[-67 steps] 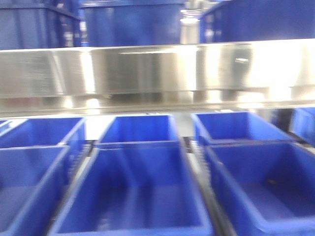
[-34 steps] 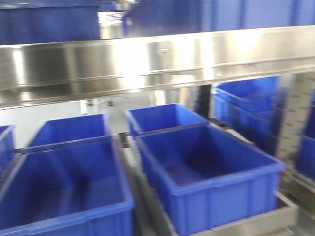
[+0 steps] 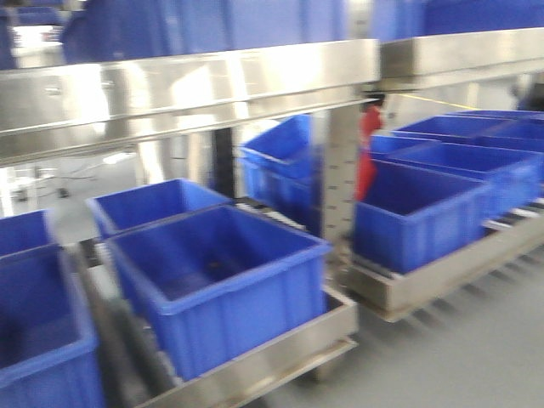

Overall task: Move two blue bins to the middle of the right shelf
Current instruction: 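Hold the second bin in both grippers while driving away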

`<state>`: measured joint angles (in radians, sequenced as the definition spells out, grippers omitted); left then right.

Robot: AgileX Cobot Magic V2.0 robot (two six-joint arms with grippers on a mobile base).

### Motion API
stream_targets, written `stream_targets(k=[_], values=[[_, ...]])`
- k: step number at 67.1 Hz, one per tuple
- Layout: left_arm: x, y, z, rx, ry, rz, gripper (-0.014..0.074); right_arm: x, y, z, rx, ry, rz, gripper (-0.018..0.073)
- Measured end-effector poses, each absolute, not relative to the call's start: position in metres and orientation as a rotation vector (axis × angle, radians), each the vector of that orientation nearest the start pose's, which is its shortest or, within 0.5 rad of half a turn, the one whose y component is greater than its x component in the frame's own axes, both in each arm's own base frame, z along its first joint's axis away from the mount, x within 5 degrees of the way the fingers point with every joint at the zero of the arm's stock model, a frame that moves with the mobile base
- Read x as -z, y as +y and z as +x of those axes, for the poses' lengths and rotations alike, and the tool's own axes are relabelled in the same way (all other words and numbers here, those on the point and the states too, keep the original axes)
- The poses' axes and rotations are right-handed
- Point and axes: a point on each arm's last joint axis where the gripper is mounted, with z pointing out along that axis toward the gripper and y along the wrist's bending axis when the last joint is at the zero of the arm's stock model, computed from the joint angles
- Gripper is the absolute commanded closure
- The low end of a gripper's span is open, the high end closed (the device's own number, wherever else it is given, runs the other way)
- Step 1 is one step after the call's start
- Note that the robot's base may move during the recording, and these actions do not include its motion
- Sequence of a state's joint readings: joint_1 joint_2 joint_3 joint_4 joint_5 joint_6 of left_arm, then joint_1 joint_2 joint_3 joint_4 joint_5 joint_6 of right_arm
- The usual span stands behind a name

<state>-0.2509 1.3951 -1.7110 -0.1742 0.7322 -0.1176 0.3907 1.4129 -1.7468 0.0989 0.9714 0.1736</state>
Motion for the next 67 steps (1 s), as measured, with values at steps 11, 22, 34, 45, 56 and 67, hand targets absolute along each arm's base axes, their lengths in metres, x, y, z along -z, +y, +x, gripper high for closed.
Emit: stream_targets(k=[11, 22, 34, 45, 56, 67], values=[[-0.4977, -0.0838, 0.2845, 0.448, 1.913, 0.083, 0.0707, -0.4832, 0.1177, 0.2662, -0.452, 2.139, -0.222, 0.0713], [-0.4979, -0.0838, 0.2846, 0.448, 1.912, 0.083, 0.0707, -0.4832, 0.1177, 0.2662, -0.452, 2.139, -0.222, 0.0713], [-0.4979, -0.0838, 0.2846, 0.448, 1.912, 0.083, 0.0707, -0.4832, 0.1177, 0.2662, -0.452, 2.139, -0.222, 0.0713], [-0.4979, -0.0838, 0.2846, 0.448, 1.912, 0.083, 0.0707, -0.4832, 0.1177, 0.2662, -0.452, 2.139, -0.222, 0.0713], [-0.4981, -0.0838, 0.2846, 0.449, 1.91, 0.083, 0.0707, -0.4832, 0.1177, 0.2662, -0.452, 2.139, -0.222, 0.0713], [-0.4981, -0.0838, 0.2846, 0.449, 1.91, 0.083, 0.0707, -0.4832, 0.1177, 0.2662, -0.452, 2.139, -0.222, 0.0713]])
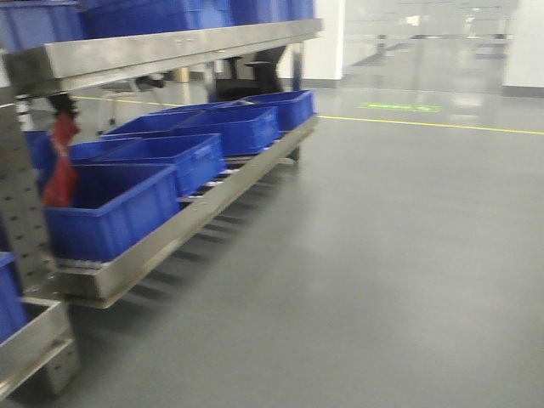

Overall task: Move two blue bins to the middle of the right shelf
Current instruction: 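Hold the second bin in both grippers while driving away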

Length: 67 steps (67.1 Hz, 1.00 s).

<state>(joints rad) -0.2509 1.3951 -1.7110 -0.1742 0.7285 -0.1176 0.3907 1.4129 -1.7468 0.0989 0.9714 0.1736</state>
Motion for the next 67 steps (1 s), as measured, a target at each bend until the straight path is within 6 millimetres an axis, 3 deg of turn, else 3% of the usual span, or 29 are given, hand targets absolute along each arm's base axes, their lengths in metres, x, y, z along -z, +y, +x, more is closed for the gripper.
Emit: stream_targets(k=[67], values=[[-0.4981, -0.0838, 0.2846, 0.449, 1.91, 0.083, 0.0707, -0.4831, 0.1176, 0.2661, -0.451, 2.141, -0.222, 0.0713]])
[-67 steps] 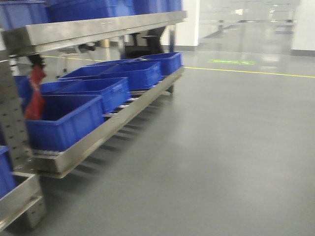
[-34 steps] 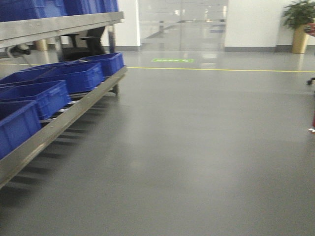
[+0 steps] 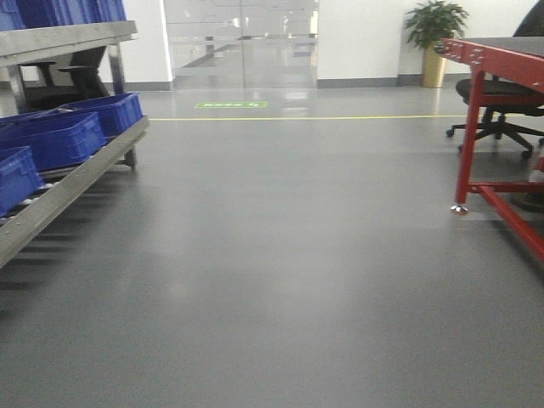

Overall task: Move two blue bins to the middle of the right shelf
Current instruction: 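Hold the second bin in both grippers while driving away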

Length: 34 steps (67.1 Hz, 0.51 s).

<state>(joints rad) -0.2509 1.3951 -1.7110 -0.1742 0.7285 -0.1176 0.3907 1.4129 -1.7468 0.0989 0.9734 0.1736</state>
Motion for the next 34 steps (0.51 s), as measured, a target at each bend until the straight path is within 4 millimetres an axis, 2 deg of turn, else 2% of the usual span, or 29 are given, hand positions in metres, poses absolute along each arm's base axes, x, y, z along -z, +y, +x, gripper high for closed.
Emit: stream_targets(k=[34], values=[[-0.4981, -0.0838, 0.2846, 0.449, 1.91, 0.083, 0.0707, -0.4829, 0.1176, 0.266, -0.451, 2.143, -0.223, 0.0713]])
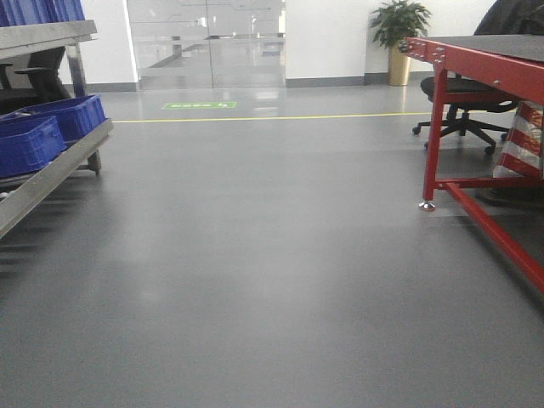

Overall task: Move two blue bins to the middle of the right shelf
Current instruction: 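Hold the second bin in both grippers while driving away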

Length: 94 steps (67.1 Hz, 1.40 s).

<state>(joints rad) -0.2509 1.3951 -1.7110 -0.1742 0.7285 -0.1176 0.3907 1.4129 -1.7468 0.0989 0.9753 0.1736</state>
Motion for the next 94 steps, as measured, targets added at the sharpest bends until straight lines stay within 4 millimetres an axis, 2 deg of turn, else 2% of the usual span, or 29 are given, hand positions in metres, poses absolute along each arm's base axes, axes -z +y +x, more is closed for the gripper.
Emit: stream_targets(k=[94], values=[[-0.4982, -0.0839, 0.2846, 0.451, 1.908, 0.082, 0.0707, -0.4825, 0.1175, 0.2658, -0.451, 2.149, -0.222, 0.0713]])
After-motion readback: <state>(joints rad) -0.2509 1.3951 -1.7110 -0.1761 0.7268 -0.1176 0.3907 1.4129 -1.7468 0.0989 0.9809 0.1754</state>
